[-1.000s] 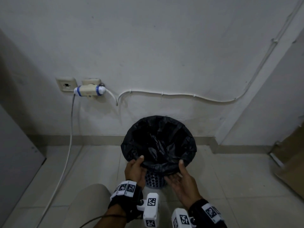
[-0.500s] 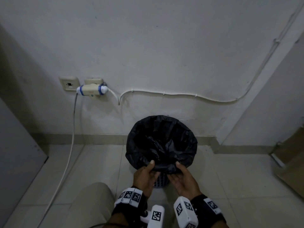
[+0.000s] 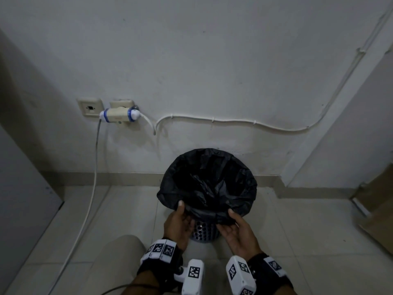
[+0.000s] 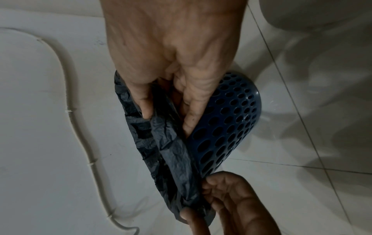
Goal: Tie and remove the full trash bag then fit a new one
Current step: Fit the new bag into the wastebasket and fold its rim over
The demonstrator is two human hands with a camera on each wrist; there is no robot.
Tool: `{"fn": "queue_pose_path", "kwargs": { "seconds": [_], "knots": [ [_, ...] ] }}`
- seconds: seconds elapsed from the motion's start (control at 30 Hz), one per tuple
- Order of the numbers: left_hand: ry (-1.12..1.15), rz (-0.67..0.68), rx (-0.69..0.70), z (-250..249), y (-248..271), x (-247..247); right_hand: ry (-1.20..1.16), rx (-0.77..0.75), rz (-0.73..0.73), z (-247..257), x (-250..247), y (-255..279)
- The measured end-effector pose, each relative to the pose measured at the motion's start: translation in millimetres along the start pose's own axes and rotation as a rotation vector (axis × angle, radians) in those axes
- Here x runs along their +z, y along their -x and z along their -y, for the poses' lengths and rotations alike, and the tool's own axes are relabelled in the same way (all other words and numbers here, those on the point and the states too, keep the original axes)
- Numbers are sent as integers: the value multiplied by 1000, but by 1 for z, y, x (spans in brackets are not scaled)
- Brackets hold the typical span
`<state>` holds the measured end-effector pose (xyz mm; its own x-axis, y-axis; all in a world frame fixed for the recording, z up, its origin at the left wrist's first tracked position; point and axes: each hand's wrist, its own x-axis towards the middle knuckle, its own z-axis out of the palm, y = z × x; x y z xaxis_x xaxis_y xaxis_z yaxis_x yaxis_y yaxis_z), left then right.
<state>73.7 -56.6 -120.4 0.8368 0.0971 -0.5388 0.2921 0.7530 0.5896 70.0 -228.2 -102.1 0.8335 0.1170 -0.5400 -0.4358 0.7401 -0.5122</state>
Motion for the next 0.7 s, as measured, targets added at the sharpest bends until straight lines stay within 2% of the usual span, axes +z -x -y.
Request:
{"fn": "queue_pose_path", "kwargs": {
  "seconds": [0.23, 0.47, 0.7],
  "knots": [
    [161, -51, 4, -5, -1, 1, 20, -14, 0, 2, -3, 1],
    [-1, -229, 92, -13, -7, -6, 37, -8, -13, 2, -5, -1],
    [-50, -154, 150, -24, 5, 3, 39, -15, 19, 2, -7, -3]
  ]
}}
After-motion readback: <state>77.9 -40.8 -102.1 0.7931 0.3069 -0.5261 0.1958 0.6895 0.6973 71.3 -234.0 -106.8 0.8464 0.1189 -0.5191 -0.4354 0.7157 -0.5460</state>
